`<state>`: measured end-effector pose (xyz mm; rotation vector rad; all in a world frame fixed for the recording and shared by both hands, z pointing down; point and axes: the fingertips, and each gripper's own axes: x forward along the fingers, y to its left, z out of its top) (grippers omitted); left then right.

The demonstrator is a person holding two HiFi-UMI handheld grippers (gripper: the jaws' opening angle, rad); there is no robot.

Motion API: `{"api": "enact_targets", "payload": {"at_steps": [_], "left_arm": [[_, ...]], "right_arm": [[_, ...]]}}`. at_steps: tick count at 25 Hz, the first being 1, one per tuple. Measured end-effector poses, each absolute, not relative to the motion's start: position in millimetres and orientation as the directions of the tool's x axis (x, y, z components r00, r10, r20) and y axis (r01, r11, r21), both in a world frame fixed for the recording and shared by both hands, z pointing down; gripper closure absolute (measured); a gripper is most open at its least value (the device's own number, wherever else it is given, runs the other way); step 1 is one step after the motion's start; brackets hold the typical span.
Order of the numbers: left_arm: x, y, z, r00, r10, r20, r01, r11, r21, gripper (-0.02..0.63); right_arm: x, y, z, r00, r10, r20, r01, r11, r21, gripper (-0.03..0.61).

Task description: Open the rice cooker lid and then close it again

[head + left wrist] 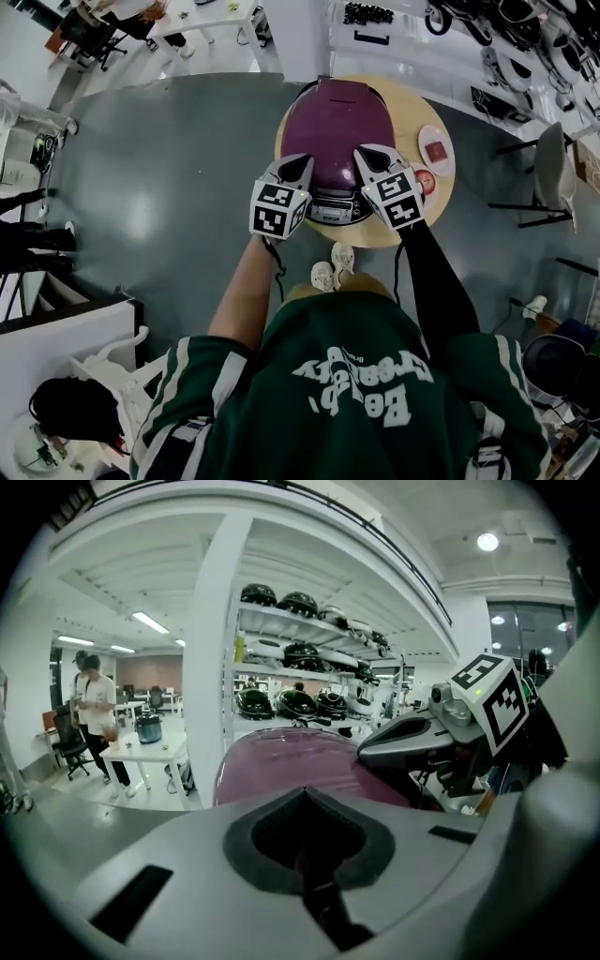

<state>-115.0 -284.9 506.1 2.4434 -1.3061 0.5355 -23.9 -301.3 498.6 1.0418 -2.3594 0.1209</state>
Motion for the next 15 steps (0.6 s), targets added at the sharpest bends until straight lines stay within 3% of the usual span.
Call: {"api": "enact_targets", "payload": {"at_steps": [5,10,15], "left_arm": [[-116.6,-286.1,503.9,0.487,-0.752,0.444,-0.853,-0.519,0.056,0.614],[-121.1,-281.4,489.3,0.503,-0.765,0.401,-0.855,-0.508,0.103,0.614],[-124.1,-280.1,457.8,0.512,-0.789,0.339,-0.852,-0.515,0.089,0.614]], "right_arm": [[-24.8,-301.7,495.6,-0.566,-0.652,0.504,-0.705,0.7,0.113,0.575],[-18.3,-299.9,467.5,-0.588,-0.709,0.39,-0.765,0.644,0.019,0.575],[-14.8,-294.8,430.5,-0.57,-0.769,0.291,-0.796,0.604,0.039,0.575]]}}
